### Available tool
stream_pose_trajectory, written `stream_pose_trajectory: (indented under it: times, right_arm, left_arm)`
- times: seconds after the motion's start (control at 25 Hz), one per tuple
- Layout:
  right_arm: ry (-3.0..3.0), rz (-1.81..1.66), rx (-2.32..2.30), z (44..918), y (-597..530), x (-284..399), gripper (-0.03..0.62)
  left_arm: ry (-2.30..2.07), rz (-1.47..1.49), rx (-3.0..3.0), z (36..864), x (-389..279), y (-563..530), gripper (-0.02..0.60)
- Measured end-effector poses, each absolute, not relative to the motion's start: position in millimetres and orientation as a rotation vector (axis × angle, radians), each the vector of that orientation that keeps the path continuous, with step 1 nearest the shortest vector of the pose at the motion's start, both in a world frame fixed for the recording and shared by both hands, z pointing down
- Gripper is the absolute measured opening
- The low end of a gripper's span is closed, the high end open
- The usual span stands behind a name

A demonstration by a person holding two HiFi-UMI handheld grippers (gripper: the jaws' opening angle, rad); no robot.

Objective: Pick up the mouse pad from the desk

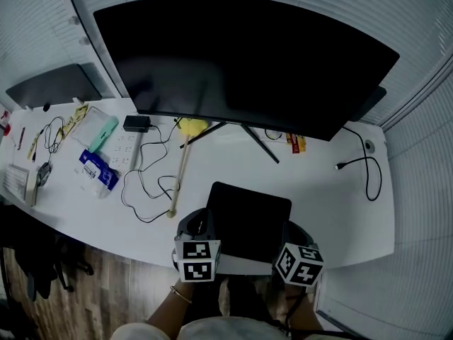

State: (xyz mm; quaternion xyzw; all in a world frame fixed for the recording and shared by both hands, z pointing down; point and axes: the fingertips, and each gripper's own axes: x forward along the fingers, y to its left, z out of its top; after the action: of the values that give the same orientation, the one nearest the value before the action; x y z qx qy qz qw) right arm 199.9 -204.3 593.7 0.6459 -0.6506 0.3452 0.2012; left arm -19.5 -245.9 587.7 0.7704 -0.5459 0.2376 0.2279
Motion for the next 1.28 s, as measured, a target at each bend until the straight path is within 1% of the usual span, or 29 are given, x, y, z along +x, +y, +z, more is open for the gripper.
stream_pose_trajectory:
  times: [0.56,0.6,0.64,0.68,0.8,1.0,1.28]
  right_arm:
    - [-1.803,1.028,1.749,615,-207,199,0.044]
    - [-1.799,1.031,1.745,616,-207,200,0.057]
    - [-1.795,1.034,1.742,618,-206,200,0.101]
    - [-1.789,1.036,1.738,619,-205,200,0.118]
    - [-1.769,1.044,1.729,625,-202,201,0.127]
    - [-1.74,1.057,1.711,633,-194,201,0.176]
    - [-1.689,1.056,1.68,646,-183,199,0.222]
  left_arm:
    - [-1.525,0.683,2.062,607,-33,-246,0.005]
    - [-1.527,0.686,2.057,608,-34,-245,0.005]
    - [-1.529,0.687,2.053,609,-35,-245,0.005]
    - [-1.531,0.687,2.051,609,-36,-246,0.005]
    - [-1.54,0.684,2.044,611,-40,-246,0.005]
    - [-1.54,0.688,2.035,613,-41,-244,0.005]
    - [-1.537,0.693,2.029,619,-45,-238,0.005]
